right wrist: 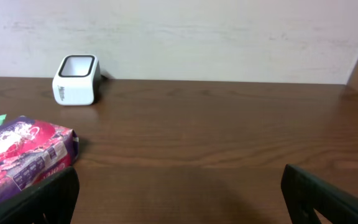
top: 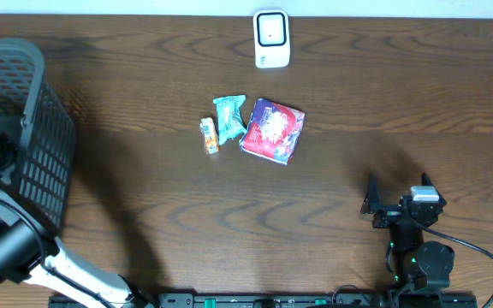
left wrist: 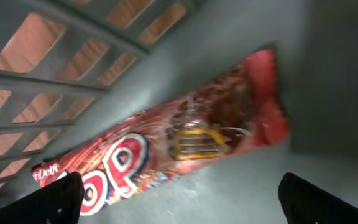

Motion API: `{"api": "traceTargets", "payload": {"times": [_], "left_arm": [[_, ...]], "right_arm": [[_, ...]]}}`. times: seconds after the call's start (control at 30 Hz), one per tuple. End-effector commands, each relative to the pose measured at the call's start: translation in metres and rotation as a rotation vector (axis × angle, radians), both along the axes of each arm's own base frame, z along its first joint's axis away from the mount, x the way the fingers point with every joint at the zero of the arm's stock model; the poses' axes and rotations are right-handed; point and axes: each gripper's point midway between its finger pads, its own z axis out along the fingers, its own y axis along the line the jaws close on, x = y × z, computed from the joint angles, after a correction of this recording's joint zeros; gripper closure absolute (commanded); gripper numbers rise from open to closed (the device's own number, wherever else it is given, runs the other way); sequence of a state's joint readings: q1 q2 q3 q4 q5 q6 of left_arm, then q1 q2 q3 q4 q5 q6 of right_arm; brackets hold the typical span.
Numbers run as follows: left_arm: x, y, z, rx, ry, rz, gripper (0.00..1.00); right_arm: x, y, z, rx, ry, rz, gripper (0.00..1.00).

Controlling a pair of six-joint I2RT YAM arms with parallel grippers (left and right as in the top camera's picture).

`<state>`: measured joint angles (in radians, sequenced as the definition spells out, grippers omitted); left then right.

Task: Scan the item barcode
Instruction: 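Reach into the basket and grasp the red TOP chocolate bar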

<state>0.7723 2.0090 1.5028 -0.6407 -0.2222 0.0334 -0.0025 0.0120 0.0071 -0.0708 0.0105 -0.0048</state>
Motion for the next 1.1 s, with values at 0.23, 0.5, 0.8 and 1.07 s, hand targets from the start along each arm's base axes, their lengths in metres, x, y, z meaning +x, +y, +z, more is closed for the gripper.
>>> {"api": "traceTargets", "payload": {"times": [0.23,0.5,0.8,1.07], "left_arm": [[-0.005,-0.015,-0.035,-0.136,-0.060,-0.087,0.06],[-0.016,-0.019,-0.055,-0.125,-0.040,-0.091,0.27],[-0.002,-0.020,-0.024,-0.072,-0.093,-0.120,0.81],[0.013,-0.014,0.009,0.014,-0.166,-0.140,0.12]], "right_arm": [[0.000,-0.001,-0.001,0.011,0.001,-0.002,0.01],[0.000,-0.001,-0.001,0.011,0.001,-0.002,0.01],[0.000,-0.001,-0.001,0.011,0.001,-0.002,0.01],[0.000,-0.001,-0.001,0.011,0.001,-0.002,0.01]]}}
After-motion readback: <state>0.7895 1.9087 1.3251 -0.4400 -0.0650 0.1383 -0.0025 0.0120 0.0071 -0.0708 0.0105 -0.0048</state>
